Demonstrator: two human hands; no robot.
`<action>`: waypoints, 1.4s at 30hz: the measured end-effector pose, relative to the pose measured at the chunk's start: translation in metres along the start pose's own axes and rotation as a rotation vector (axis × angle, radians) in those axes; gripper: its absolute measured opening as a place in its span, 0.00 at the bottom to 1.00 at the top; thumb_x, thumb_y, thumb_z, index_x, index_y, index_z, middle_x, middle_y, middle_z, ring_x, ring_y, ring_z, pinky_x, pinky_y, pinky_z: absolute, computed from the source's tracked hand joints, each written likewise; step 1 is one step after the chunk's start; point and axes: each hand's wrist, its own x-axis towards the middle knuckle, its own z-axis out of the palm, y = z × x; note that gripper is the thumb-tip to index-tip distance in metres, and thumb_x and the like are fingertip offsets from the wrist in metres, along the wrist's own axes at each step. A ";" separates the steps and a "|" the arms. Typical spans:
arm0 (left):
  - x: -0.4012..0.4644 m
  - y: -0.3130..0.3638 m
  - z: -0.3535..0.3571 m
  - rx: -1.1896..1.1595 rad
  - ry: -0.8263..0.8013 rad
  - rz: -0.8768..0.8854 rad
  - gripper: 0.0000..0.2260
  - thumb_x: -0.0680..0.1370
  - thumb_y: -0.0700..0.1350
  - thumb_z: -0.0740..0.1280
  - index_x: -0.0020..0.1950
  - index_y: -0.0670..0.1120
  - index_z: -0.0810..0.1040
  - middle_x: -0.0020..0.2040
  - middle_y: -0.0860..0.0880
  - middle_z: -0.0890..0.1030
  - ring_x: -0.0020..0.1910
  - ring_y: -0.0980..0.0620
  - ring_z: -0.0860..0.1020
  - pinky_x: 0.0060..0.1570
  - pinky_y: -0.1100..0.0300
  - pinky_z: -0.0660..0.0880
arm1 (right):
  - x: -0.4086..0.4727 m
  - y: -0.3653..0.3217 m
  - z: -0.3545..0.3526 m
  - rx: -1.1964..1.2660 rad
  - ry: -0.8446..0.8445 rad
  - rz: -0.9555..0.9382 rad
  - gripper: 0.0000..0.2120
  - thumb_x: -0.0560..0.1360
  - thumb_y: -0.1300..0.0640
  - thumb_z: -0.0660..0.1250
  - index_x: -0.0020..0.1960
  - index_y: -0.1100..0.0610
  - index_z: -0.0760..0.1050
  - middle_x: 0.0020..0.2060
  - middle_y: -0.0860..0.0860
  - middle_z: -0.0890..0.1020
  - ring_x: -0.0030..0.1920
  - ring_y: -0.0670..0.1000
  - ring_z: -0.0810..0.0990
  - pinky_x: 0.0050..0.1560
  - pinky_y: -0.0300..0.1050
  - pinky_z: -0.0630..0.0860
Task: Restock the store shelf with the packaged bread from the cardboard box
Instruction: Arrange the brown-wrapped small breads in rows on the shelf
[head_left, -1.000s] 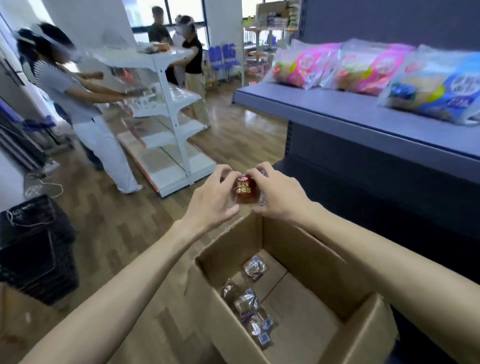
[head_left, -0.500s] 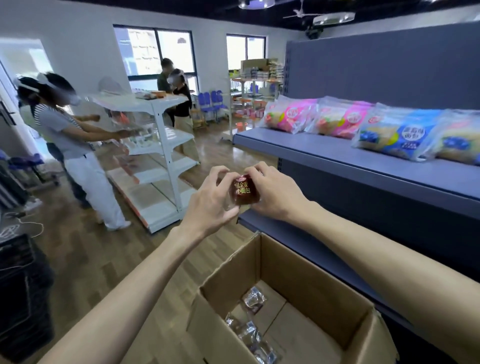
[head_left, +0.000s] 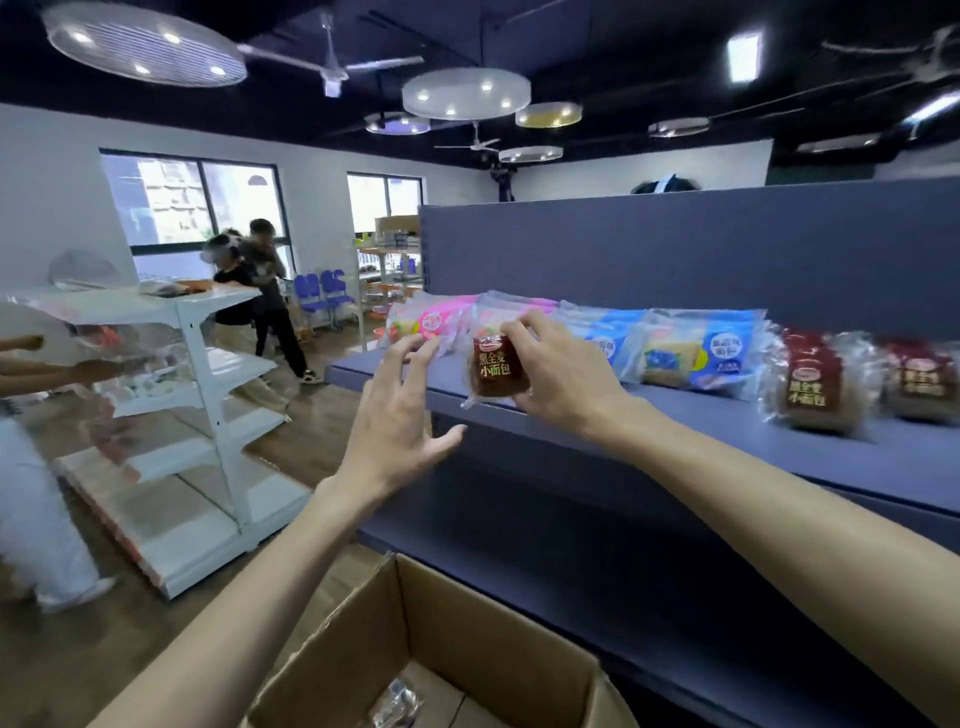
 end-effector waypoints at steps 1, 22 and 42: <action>0.007 0.015 0.010 -0.030 -0.002 0.022 0.41 0.67 0.52 0.77 0.76 0.48 0.62 0.73 0.46 0.63 0.74 0.46 0.63 0.67 0.47 0.70 | -0.008 0.020 -0.009 -0.017 -0.006 0.033 0.26 0.70 0.54 0.73 0.65 0.57 0.69 0.59 0.54 0.73 0.55 0.57 0.76 0.39 0.47 0.69; 0.097 0.336 0.171 -0.491 -0.069 0.264 0.35 0.66 0.56 0.73 0.71 0.48 0.69 0.67 0.48 0.68 0.66 0.48 0.69 0.64 0.54 0.70 | -0.217 0.278 -0.152 -0.387 -0.139 0.508 0.30 0.70 0.55 0.73 0.68 0.55 0.63 0.60 0.53 0.69 0.55 0.55 0.73 0.39 0.47 0.71; 0.103 0.362 0.208 -0.428 -0.121 0.331 0.20 0.70 0.53 0.69 0.59 0.49 0.73 0.48 0.53 0.76 0.46 0.50 0.72 0.48 0.56 0.71 | -0.214 0.334 -0.086 -0.152 -0.174 0.655 0.23 0.69 0.67 0.71 0.57 0.58 0.62 0.54 0.55 0.68 0.46 0.63 0.77 0.38 0.49 0.67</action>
